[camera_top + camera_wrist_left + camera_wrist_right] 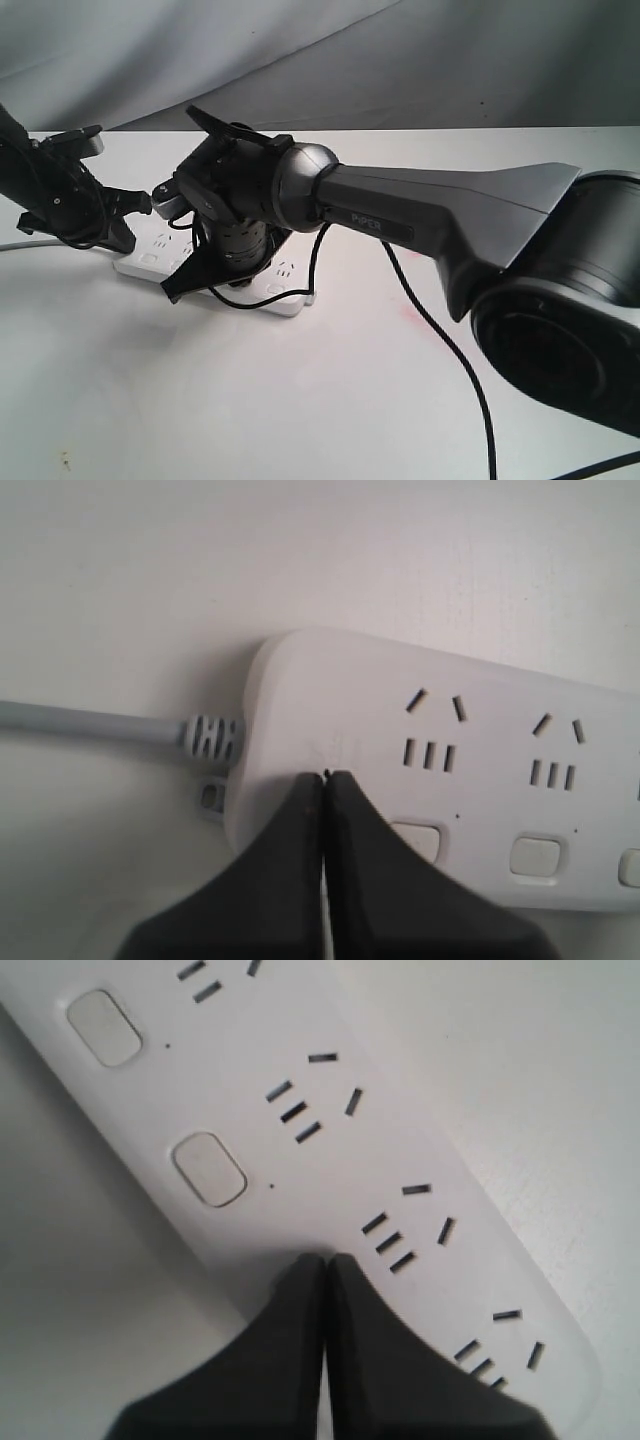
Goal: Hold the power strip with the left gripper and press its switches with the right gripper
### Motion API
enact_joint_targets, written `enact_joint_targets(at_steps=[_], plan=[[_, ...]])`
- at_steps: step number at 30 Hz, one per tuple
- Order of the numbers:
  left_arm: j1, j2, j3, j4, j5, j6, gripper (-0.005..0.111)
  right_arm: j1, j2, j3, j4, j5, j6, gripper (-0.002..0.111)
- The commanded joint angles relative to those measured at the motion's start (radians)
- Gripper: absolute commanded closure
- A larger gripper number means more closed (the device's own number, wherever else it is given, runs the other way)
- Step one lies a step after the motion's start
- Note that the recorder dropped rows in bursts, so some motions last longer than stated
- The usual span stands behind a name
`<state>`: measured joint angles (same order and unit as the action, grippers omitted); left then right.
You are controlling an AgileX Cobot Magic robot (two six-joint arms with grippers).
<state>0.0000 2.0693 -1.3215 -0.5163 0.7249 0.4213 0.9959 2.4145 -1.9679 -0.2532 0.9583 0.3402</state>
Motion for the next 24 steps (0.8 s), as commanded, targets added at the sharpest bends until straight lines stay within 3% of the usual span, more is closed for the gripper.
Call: enact_joint_targets(at_steps=[1,10,24], plan=[[0.000,0.003,-0.003,-0.002,-0.008,-0.004,0.107,0.002,0.035,0.030,0.038,0.050,0.001,0.108],[0.000,0.003,-0.003,-0.002,-0.008,-0.002,0.107,0.002,0.005,-0.133,0.078,0.048,-0.004,0.108],[0.000,0.003,-0.003,-0.002,-0.008,-0.002,0.107,0.002,0.024,-0.140,0.082,-0.041,0.012,0.108]])
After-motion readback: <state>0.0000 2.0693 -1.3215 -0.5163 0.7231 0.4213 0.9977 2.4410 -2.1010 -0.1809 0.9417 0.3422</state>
